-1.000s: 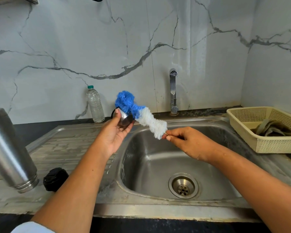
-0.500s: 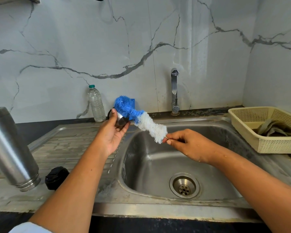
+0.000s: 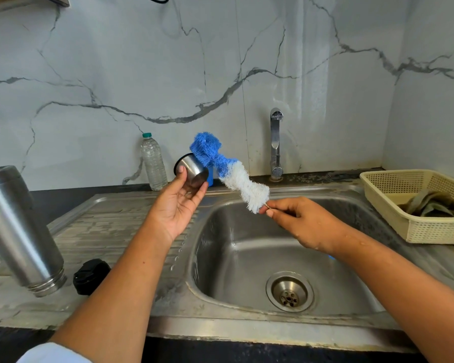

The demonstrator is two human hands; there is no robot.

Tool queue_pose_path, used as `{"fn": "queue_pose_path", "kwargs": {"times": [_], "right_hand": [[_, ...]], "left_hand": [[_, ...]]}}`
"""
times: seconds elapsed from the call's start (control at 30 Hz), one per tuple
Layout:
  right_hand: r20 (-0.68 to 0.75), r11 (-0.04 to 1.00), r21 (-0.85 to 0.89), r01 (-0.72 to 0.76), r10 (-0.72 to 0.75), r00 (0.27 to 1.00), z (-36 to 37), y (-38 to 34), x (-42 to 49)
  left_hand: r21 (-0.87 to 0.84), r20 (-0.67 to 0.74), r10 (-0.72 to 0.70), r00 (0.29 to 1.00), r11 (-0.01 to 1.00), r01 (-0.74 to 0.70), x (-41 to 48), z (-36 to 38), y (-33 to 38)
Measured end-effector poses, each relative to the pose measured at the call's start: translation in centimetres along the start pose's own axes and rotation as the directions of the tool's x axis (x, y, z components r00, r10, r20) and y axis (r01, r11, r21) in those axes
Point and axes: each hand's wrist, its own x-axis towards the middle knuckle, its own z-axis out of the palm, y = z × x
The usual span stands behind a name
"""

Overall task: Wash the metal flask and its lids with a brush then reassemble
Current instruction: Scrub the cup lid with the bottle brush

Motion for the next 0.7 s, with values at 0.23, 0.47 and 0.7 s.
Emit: {"fn": "queue_pose_path", "kwargs": {"times": [0.23, 0.47, 0.7], "right_hand": [[0.081, 0.997, 0.06, -0.049, 0.044, 0.996, 0.7, -0.2, -0.2], [0.125, 0.992, 0.108, -0.059, 0.045, 0.991, 1.6, -0.3, -0.2], [0.159, 0.989, 0.106, -0.105, 0.087, 0.983, 1.1, -0.7, -0.4]], "left_hand": [[-0.087, -0.028, 0.031, 0.999, 0.996, -0.033, 0.4, 0.1, -0.2], [-0.016, -0.045, 0.033, 0.998, 0.999, -0.034, 0.8, -0.1, -0.6], [-0.035, -0.062, 0.018, 0.998, 0.999, -0.02, 0.9, -0.3, -0.1]]}}
